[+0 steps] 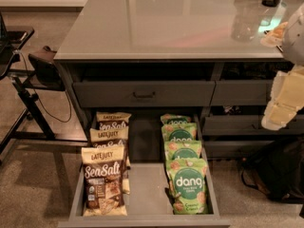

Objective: Pick brown chip bag from middle drawer and place on counter

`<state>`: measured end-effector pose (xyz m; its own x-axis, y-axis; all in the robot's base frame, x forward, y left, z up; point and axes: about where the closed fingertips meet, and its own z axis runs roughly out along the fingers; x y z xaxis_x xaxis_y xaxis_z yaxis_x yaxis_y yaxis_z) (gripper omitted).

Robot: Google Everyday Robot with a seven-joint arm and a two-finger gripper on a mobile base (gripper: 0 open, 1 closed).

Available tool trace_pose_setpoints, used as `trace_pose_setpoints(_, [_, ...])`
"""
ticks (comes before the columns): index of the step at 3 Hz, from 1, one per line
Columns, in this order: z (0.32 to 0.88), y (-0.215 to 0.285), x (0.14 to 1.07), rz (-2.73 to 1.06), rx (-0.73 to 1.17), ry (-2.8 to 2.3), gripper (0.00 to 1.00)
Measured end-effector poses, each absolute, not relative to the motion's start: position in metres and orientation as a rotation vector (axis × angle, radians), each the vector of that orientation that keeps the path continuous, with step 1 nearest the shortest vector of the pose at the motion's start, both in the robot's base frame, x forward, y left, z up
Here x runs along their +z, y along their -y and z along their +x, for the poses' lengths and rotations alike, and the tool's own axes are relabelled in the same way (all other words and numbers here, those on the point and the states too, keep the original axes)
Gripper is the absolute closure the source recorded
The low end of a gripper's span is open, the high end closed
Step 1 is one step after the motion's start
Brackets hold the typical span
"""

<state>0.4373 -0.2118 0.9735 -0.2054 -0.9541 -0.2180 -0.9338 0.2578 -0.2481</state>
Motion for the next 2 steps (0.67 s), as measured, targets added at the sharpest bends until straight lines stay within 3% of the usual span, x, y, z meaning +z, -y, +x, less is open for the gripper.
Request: trace_pose_setpoints(2, [0.42, 0.147, 0.916, -1.858, 0.152, -2.018, 0.0])
